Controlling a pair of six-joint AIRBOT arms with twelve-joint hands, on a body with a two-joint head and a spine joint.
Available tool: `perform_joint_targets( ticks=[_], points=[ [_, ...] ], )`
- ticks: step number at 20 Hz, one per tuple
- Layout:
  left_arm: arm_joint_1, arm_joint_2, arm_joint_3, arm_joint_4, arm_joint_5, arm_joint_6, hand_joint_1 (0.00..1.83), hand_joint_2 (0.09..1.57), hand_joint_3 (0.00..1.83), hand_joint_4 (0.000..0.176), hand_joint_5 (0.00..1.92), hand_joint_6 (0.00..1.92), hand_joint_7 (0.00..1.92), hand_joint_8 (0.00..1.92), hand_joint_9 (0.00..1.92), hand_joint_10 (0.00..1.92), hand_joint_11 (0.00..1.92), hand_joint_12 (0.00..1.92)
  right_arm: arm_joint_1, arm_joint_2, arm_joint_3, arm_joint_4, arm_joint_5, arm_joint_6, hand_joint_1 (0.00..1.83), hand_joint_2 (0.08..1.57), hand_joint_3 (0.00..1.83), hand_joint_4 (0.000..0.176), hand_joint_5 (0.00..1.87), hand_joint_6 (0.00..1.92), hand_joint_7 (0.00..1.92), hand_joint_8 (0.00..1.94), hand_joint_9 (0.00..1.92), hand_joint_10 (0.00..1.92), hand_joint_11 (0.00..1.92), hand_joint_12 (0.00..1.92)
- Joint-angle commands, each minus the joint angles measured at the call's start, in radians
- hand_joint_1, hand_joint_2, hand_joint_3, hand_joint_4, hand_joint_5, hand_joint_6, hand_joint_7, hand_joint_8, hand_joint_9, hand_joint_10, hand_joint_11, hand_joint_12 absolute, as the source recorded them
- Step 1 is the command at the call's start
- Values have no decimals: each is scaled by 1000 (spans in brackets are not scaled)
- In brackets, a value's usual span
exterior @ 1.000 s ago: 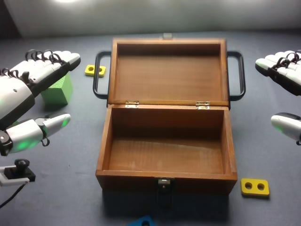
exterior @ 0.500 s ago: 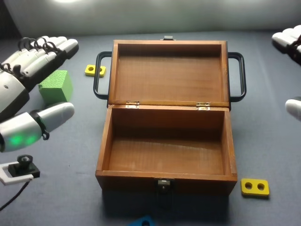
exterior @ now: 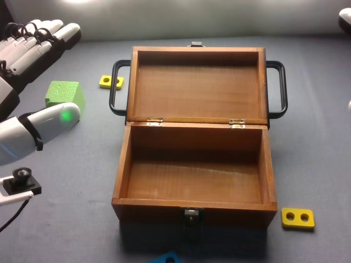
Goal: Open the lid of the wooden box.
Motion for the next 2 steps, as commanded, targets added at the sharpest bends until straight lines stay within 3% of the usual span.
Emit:
perform_joint_targets(
  ticks=[1,2],
  points=[
    [-7,12,-5,-15,-161,2,0,1349,0,97,0,0,0,0,0,0,0,0,8,14,-2,-4,166,-5,289,1414,0,21,0,0,0,0,0,0,0,0],
    [-7,17,-9,-18,-183,7,0,1387,10,68,0,0,0,0,0,0,0,0,7,20,-6,-4,187,-8,296,1409,0,0,0,0,0,0,0,0,0,0]
  ],
)
